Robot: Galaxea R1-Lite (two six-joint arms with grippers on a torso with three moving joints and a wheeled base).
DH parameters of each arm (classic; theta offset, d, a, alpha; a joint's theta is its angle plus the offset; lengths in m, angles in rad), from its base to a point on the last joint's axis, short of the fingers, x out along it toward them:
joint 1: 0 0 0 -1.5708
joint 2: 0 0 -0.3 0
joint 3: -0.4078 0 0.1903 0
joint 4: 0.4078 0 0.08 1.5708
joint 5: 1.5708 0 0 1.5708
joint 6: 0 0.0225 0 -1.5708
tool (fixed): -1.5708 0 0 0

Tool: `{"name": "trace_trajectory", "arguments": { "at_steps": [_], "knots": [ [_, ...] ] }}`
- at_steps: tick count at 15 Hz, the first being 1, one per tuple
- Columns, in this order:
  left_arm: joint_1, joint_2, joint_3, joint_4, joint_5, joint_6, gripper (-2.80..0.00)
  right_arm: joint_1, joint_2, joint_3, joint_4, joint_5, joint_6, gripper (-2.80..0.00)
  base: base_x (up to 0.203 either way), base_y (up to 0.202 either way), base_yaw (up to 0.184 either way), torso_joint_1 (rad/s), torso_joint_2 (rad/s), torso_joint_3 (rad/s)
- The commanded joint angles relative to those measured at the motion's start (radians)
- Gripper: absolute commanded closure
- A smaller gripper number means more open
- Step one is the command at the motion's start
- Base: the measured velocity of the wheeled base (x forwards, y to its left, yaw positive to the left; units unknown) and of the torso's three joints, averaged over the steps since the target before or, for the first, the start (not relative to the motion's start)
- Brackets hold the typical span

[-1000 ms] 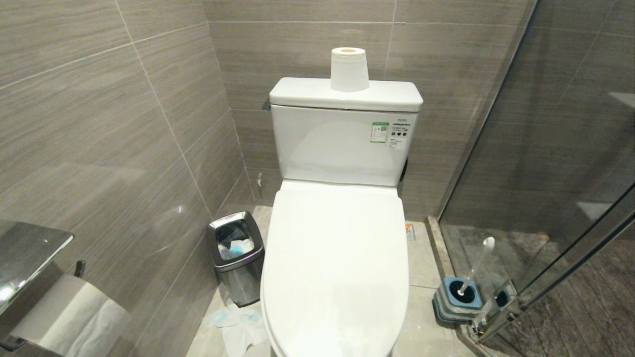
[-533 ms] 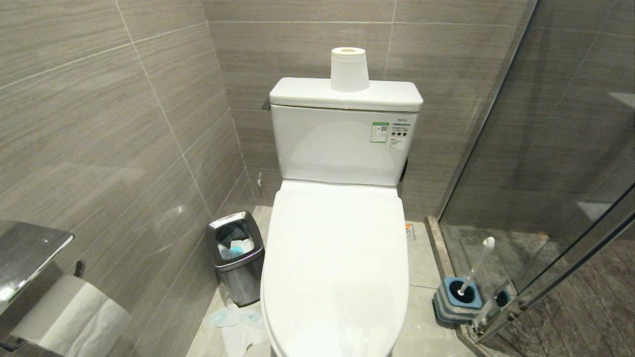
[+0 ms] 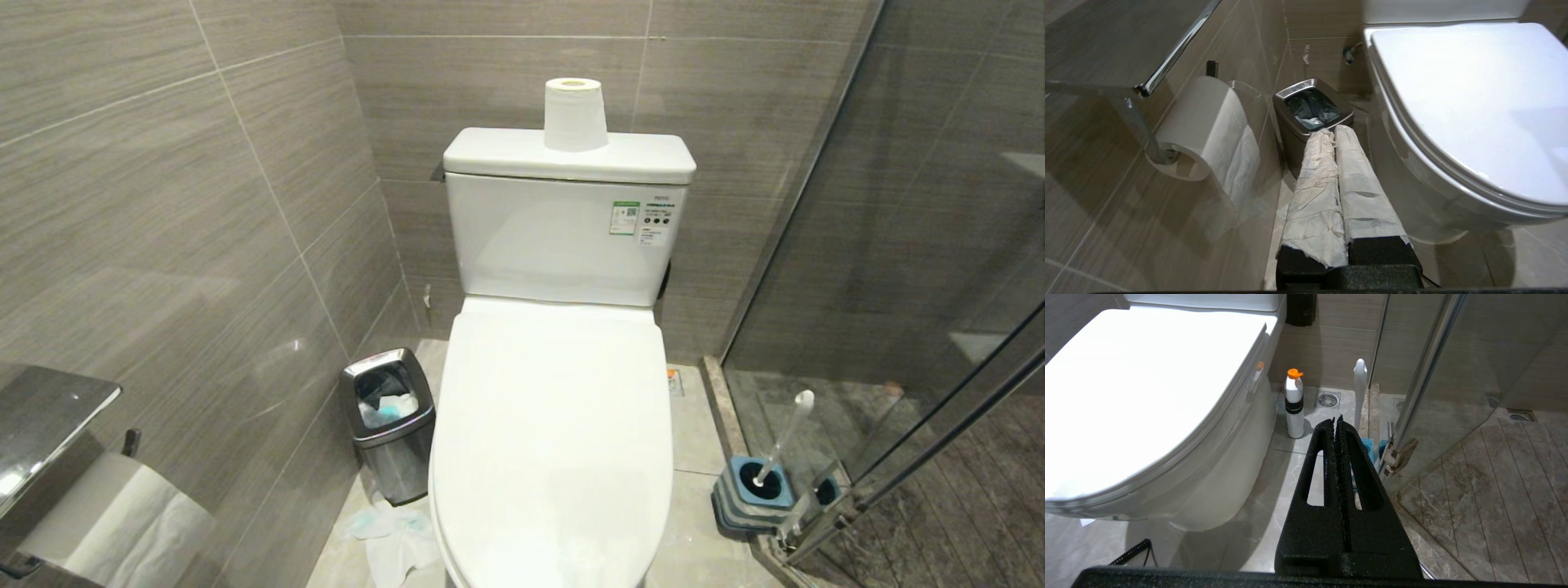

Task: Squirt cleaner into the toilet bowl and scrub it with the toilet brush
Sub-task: Use the left hand to lift the toilet lid slightly

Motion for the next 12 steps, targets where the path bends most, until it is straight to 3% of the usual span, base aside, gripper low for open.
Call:
{"name": "trace_trajectory", "arguments": {
  "at_steps": [1, 6, 12],
  "knots": [
    [0.0, 0.0, -0.057, 0.034, -0.008, 0.003, 0.0, 0.0, 0.001, 0.002, 0.0, 0.0, 0.0, 0.0, 0.0, 0.0, 0.0, 0.0, 0.0, 0.0],
    [0.0, 0.065, -0.178, 0.06, -0.042, 0.017, 0.0, 0.0, 0.001, 0.002, 0.0, 0.0, 0.0, 0.0, 0.0, 0.0, 0.0, 0.0, 0.0, 0.0],
    [0.0, 0.32, -0.404, 0.052, -0.082, 0.048, 0.0, 0.0, 0.001, 0.002, 0.0, 0.001, 0.0, 0.0, 0.0, 0.0, 0.0, 0.0, 0.0, 0.0]
  ]
}}
